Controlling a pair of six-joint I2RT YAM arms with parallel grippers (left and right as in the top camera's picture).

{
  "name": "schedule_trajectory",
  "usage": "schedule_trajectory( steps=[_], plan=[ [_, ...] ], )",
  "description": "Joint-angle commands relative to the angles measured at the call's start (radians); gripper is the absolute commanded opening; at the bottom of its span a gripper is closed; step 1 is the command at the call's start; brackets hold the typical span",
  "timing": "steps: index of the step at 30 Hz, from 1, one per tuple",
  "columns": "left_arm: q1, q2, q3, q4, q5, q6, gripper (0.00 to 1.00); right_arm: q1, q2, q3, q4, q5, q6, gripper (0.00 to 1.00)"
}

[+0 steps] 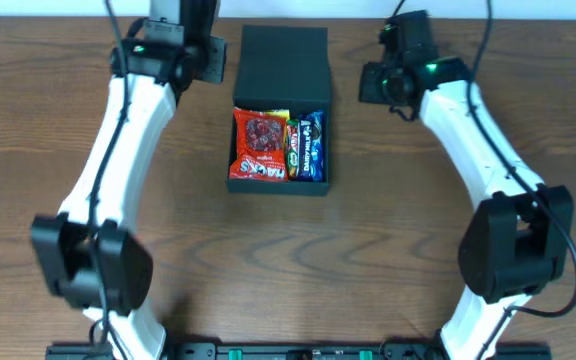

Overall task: Pack container
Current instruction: 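Raise both grippers to the box lid's back edges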

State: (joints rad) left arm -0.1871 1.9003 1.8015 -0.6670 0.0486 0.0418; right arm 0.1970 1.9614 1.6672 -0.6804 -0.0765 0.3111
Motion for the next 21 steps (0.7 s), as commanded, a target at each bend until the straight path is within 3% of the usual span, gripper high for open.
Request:
schedule_trajectory(
  steps=[1, 5, 9, 21],
  plan=[
    [0.043, 0.058, 0.001, 0.051, 0.015, -0.2, 0.06, -0.043, 0.049, 0.016, 0.034, -0.177, -0.047, 0.01],
    [0.129, 0.153, 0.001, 0.157, 0.218, -0.333, 0.06, -0.071, 0.127, 0.016, 0.086, -0.327, -0.046, 0.01],
    [0.187, 0.243, 0.002, 0.23, 0.363, -0.394, 0.06, -0.071, 0.202, 0.016, 0.147, -0.427, -0.007, 0.01],
    [0.196, 0.414, 0.003, 0.261, 0.482, -0.467, 0.06, -0.071, 0.359, 0.016, 0.288, -0.597, 0.148, 0.01]
  ],
)
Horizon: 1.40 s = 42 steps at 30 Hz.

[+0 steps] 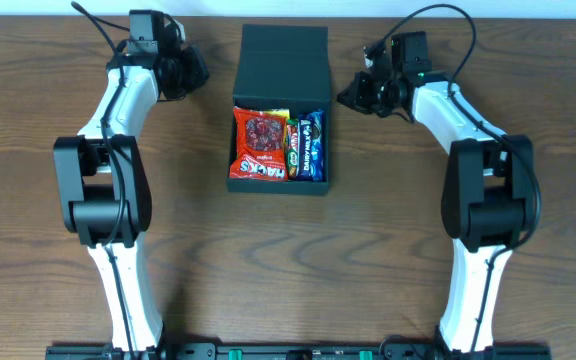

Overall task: Pack container
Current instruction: 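Raise both grippers to the box lid's back edges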

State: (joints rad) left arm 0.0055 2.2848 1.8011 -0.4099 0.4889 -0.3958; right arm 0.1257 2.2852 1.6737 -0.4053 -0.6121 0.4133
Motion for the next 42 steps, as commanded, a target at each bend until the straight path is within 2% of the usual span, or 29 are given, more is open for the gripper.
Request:
schedule_trajectory(
  steps=[1, 9, 12, 22, 30, 42],
  plan=[
    [0.003, 0.039, 0.004, 0.009, 0.061, -0.034, 0.06, 0.0, 0.04, 0.01, 0.024, -0.076, 0.051, 0.01],
    [-0.004, 0.113, 0.025, 0.109, 0.164, -0.115, 0.06, 0.0, 0.067, 0.01, 0.117, -0.113, 0.09, 0.01],
    [-0.01, 0.162, 0.074, 0.108, 0.219, -0.132, 0.06, 0.0, 0.084, 0.01, 0.145, -0.127, 0.115, 0.01],
    [-0.043, 0.214, 0.19, 0.07, 0.25, -0.136, 0.06, 0.001, 0.156, 0.014, 0.308, -0.234, 0.245, 0.01],
    [-0.04, 0.213, 0.19, 0.066, 0.273, -0.135, 0.06, -0.001, 0.156, 0.044, 0.423, -0.352, 0.24, 0.01],
    [-0.001, 0.213, 0.301, -0.034, 0.332, -0.078, 0.06, -0.018, 0.155, 0.162, 0.416, -0.482, 0.18, 0.01]
  ],
)
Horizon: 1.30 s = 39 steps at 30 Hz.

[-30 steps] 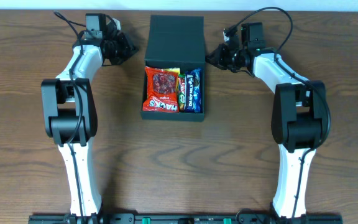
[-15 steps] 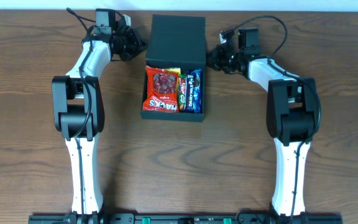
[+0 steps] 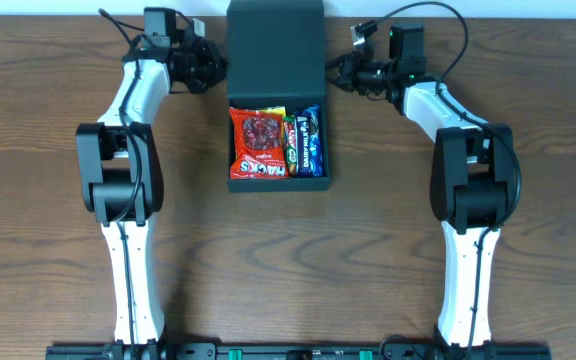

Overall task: Pack container
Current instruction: 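Raise both grippers to the box lid's back edges, then swing the lid forward with both grippers to close the box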

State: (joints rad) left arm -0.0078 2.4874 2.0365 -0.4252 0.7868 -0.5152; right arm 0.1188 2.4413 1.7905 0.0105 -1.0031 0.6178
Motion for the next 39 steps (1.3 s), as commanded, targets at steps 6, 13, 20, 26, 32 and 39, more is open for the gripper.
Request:
schedule_trajectory(
  steps=[6, 13, 20, 26, 32, 39],
  plan=[
    [0.019, 0.01, 0.217, -0.167, 0.045, 0.175, 0.06, -0.016, -0.001, 0.092, -0.003, -0.166, -0.029, 0.01],
    [0.012, 0.009, 0.335, -0.284, 0.046, 0.257, 0.06, -0.016, -0.007, 0.143, -0.003, -0.218, -0.031, 0.01],
    [0.012, -0.012, 0.412, -0.411, 0.053, 0.348, 0.06, -0.014, -0.043, 0.16, -0.005, -0.27, 0.071, 0.02],
    [0.012, -0.064, 0.436, -0.488, 0.052, 0.426, 0.06, -0.014, -0.053, 0.16, -0.006, -0.284, 0.269, 0.02],
    [0.012, -0.122, 0.436, -0.568, 0.052, 0.522, 0.06, -0.014, -0.053, 0.16, -0.006, -0.364, 0.407, 0.01],
    [0.012, -0.16, 0.436, -0.688, 0.052, 0.629, 0.06, -0.014, -0.053, 0.16, -0.006, -0.447, 0.511, 0.01]
  ],
)
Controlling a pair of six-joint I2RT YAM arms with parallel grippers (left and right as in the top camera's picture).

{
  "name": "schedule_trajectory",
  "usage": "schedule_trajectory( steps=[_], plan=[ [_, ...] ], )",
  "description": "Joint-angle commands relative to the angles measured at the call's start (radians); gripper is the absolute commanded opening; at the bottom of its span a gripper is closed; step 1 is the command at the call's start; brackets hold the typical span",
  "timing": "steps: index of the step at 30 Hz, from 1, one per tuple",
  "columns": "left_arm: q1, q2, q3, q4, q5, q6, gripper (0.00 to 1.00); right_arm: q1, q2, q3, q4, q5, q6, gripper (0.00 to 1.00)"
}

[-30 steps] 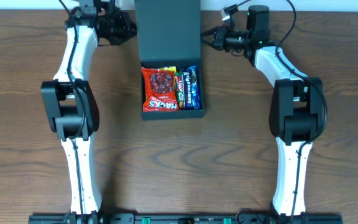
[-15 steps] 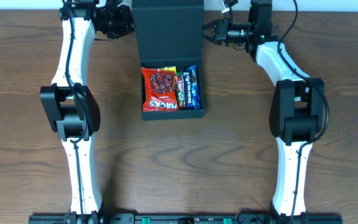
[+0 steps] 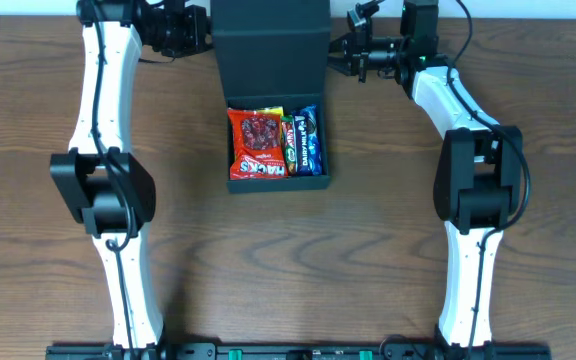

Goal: Pack container

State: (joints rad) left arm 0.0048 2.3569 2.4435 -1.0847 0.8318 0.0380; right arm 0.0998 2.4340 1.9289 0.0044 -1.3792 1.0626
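Observation:
A black box stands at the table's middle back. It holds a red snack bag, a green candy bar and a blue candy bar. Its hinged black lid is raised behind it and looks large in the overhead view. My left gripper meets the lid's left edge. My right gripper meets its right edge. Each seems shut on that edge, though the dark fingers blur into the lid.
Brown wooden table all around the box. The far table edge runs just behind the lid and both grippers. Both arms stretch from the near edge up the left and right sides.
Both grippers have gone farther back and higher at the lid's side edges. The lid now looks wider and taller, reaching the frame's top. The box and snacks stayed put.
First both grippers stood away from the flat-open lid, left and right of it. Then they were lower beside it, still apart. After that they were at its side edges with the lid lifted. Now it is raised further between them.

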Motion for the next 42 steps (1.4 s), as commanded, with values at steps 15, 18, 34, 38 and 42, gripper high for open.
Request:
schedule_trajectory(
  steps=[15, 18, 34, 38, 42],
  plan=[
    [-0.001, -0.089, 0.029, -0.212, -0.005, 0.241, 0.06, 0.005, -0.046, 0.021, -0.001, -0.179, 0.134, 0.01],
    [-0.002, -0.099, 0.029, -0.25, -0.004, 0.271, 0.06, 0.005, -0.046, 0.021, -0.001, -0.179, 0.151, 0.01],
    [-0.01, -0.111, 0.029, -0.295, -0.061, 0.286, 0.06, 0.006, -0.046, 0.019, -0.005, -0.037, -0.029, 0.01],
    [-0.04, -0.111, 0.029, -0.276, -0.214, 0.188, 0.06, 0.011, -0.046, 0.019, -0.183, 0.341, -0.214, 0.02],
    [-0.086, -0.111, 0.029, -0.273, -0.388, 0.109, 0.06, 0.013, -0.047, 0.02, -0.422, 0.779, -0.373, 0.02]
  ],
)
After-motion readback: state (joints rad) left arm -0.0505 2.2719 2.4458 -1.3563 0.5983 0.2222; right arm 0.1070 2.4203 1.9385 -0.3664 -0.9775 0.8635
